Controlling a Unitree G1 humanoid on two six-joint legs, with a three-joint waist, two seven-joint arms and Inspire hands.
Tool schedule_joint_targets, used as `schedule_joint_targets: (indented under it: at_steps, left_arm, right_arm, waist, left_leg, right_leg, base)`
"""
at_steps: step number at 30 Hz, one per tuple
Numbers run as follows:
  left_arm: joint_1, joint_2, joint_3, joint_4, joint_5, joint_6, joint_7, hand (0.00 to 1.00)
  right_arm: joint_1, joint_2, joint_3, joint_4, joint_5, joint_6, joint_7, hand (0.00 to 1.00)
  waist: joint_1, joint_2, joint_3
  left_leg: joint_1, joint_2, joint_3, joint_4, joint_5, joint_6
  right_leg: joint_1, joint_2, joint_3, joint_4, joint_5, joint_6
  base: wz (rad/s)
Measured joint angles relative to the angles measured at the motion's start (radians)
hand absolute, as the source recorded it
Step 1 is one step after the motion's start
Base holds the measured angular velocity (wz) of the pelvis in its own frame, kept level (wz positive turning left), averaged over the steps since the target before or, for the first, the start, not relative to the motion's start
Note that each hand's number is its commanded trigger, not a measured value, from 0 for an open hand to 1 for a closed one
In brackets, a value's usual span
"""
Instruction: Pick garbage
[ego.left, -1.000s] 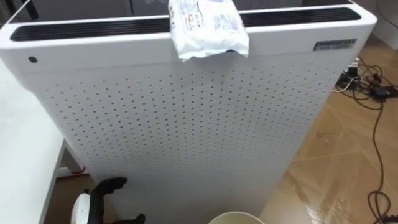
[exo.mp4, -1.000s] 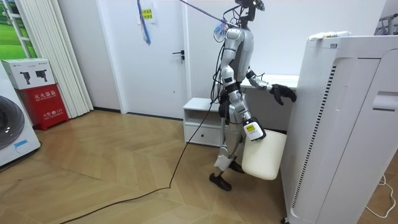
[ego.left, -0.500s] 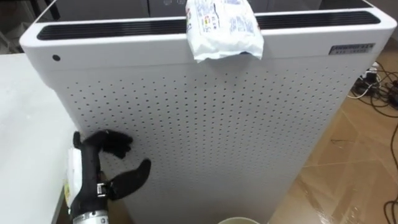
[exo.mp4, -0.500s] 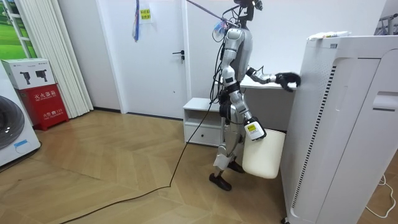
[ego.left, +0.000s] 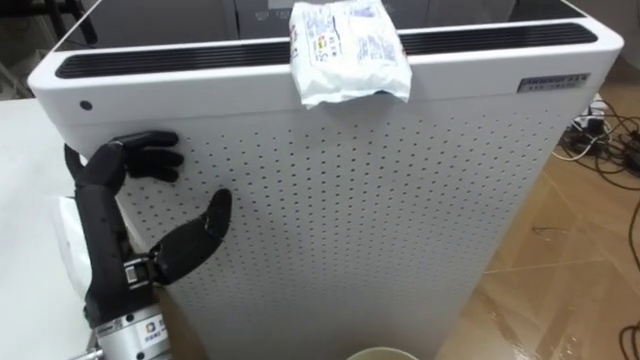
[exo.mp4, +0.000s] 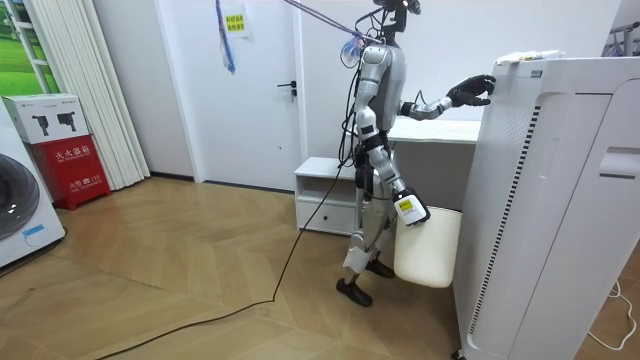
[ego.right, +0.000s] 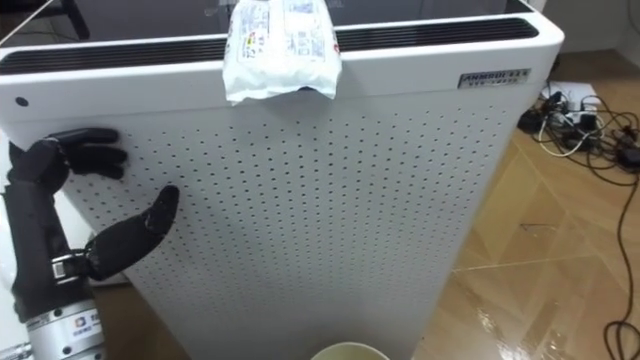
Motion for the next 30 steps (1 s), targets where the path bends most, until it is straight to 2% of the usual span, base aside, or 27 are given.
schedule_joint_targets:
  at_steps: [7, 11, 30]
  left_arm:
    - [0.000, -0.001, 0.000, 0.000, -0.003, 0.002, 0.006, 0.00]
    - [0.000, -0.003, 0.000, 0.000, -0.003, 0.002, 0.012, 0.00]
    - [0.000, -0.014, -0.004, -0.014, -0.003, 0.003, 0.041, 0.00]
  right_arm:
    - [0.005, -0.001, 0.000, 0.001, 0.000, 0.000, 0.003, 1.00]
    - [0.006, 0.000, 0.000, 0.003, 0.000, 0.000, 0.010, 1.00]
    - [0.008, 0.006, 0.006, 0.008, -0.043, 0.000, 0.011, 1.00]
  waist:
    - [-0.007, 0.002, 0.0013]
    - [-0.007, 0.008, 0.0054]
    - [-0.009, 0.006, 0.0054]
  left_leg:
    - [0.000, 0.001, 0.007, 0.000, 0.000, 0.000]
    - [0.002, 0.001, 0.009, -0.001, 0.000, 0.000]
    - [0.003, 0.000, 0.010, -0.003, 0.000, 0.001]
  right_leg:
    - [0.002, 0.000, 0.000, -0.001, 0.000, 0.000]
    - [0.002, -0.001, 0.001, -0.001, 0.000, 0.000]
    - [0.002, 0.001, 0.015, -0.003, 0.000, 0.000]
  base:
    - [0.00]
    - [0.00]
    - [0.00]
